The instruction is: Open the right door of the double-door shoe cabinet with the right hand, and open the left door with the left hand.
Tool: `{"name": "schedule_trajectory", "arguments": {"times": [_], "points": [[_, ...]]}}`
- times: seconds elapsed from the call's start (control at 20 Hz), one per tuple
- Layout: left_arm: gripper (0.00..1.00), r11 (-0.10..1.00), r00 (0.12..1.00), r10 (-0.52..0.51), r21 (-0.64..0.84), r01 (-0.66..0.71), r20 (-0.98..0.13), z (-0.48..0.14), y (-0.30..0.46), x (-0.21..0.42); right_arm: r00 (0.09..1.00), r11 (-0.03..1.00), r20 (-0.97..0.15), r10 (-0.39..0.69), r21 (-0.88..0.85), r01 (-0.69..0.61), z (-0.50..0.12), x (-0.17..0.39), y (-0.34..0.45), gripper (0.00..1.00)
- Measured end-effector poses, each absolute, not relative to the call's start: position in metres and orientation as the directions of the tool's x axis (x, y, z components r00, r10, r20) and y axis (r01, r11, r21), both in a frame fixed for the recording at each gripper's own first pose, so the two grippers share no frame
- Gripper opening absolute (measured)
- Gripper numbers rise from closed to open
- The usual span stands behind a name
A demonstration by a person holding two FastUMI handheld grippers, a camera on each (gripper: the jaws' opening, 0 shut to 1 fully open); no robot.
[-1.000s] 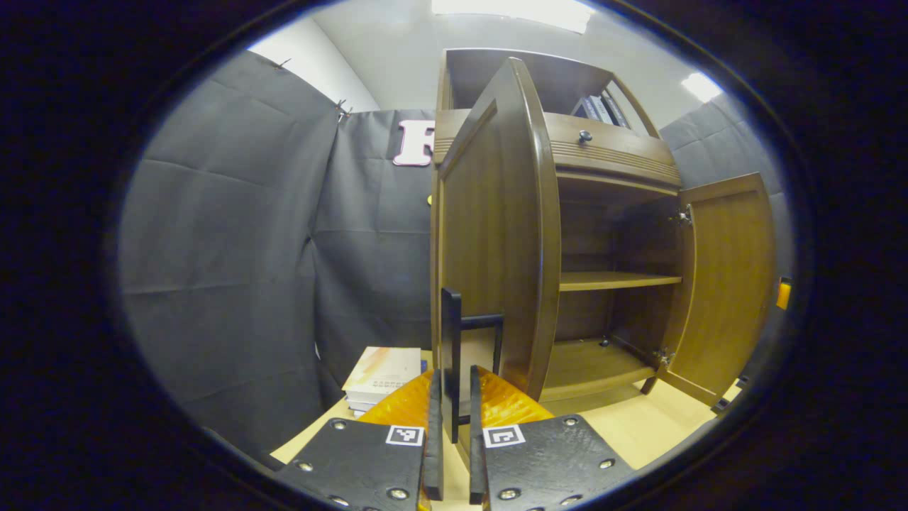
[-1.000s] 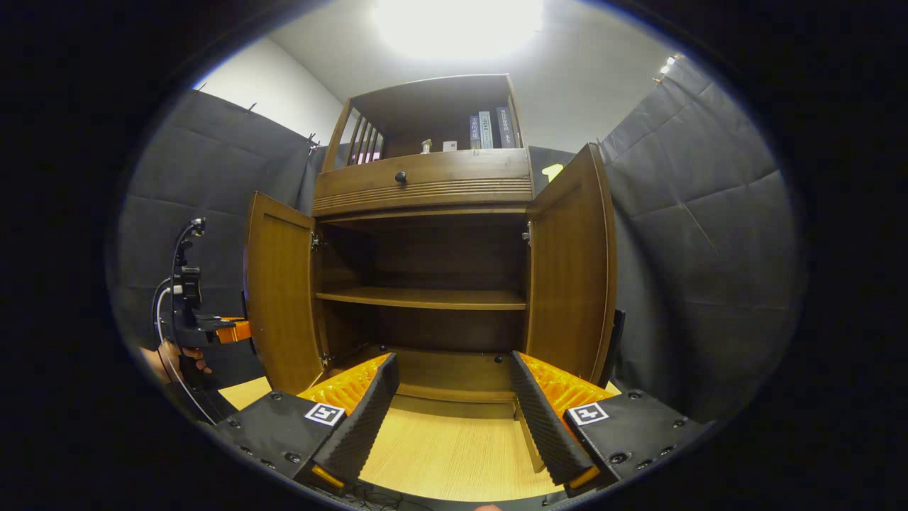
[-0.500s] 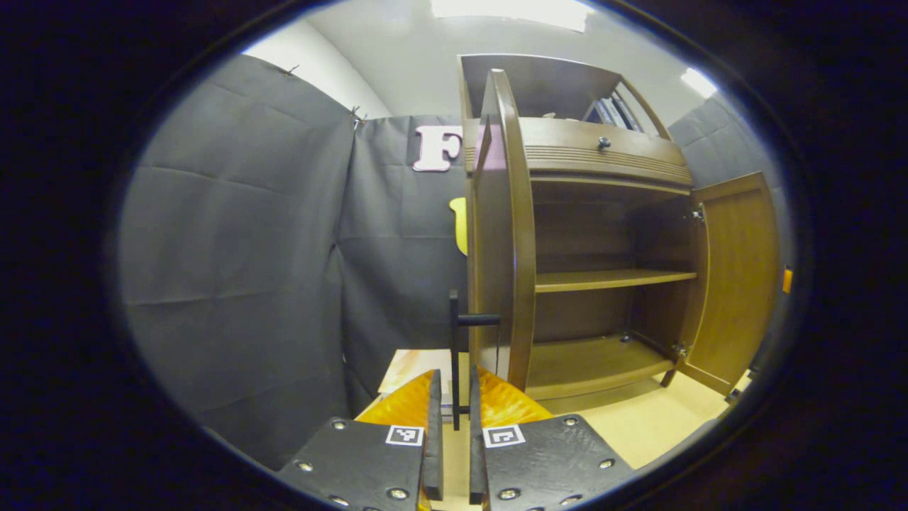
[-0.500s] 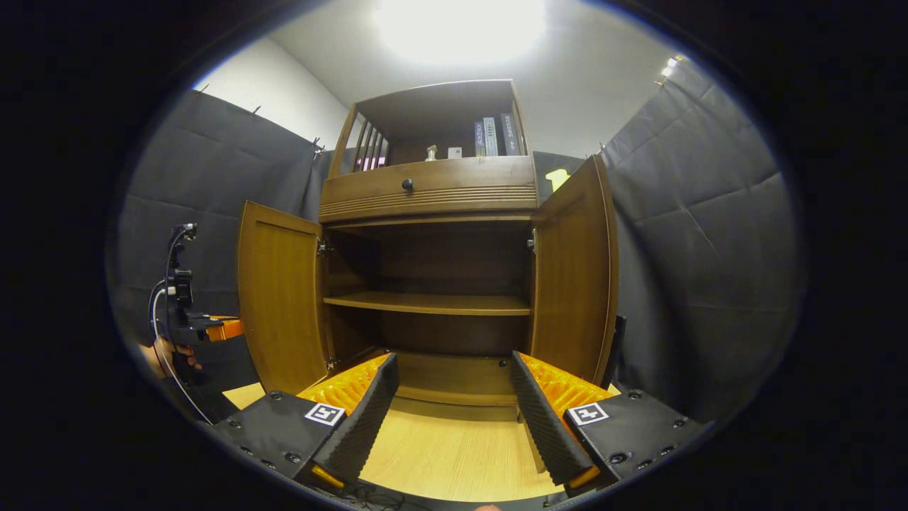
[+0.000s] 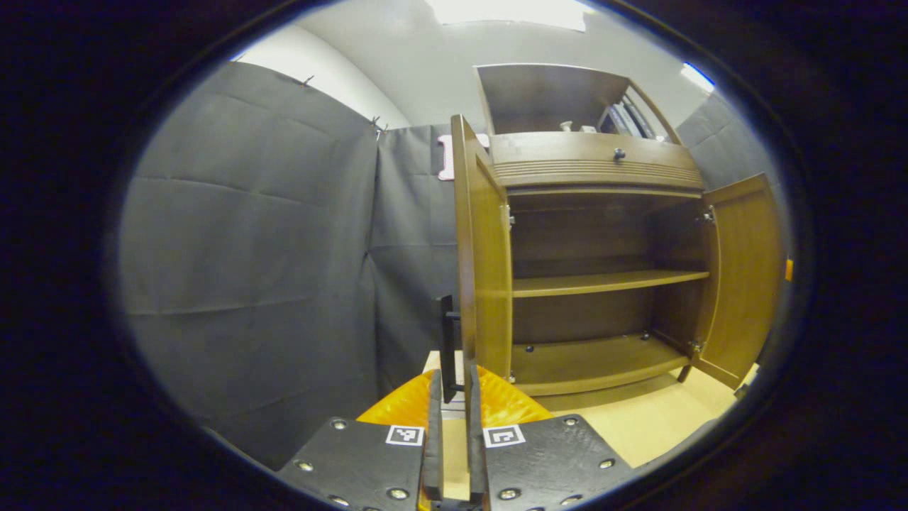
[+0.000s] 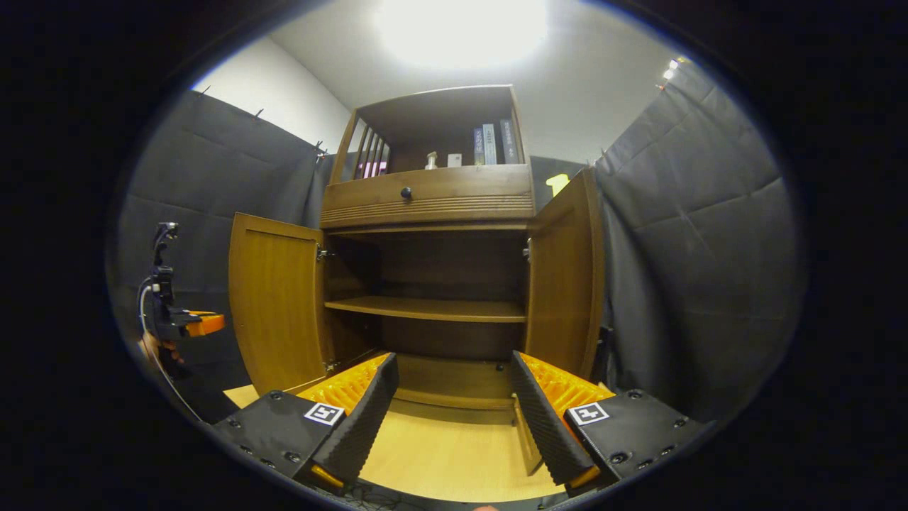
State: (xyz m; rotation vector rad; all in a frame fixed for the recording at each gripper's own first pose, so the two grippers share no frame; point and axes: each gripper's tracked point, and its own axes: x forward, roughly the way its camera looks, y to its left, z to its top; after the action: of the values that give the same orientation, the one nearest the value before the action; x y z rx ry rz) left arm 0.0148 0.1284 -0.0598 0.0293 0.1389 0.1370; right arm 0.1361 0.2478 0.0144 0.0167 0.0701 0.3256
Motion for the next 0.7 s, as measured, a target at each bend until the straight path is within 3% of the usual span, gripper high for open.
{"name": "schedule_trajectory", "arguments": {"times": [0.25,0.7], "points": [[0.16,0.994,0.987,0.097,0.056,-0.091,-0.125,-0.049,0.103,-0.032,0.966,0.966,-0.031,0.257,-0.001,-0.258,0.026,0.123,0.23,0.99],[0.16,0.998,0.995,0.057,-0.002,-0.057,-0.082,-0.018,0.062,-0.106,0.965,0.966,-0.064,0.256,0.065,-0.251,0.011,0.083,0.225,0.99]]}}
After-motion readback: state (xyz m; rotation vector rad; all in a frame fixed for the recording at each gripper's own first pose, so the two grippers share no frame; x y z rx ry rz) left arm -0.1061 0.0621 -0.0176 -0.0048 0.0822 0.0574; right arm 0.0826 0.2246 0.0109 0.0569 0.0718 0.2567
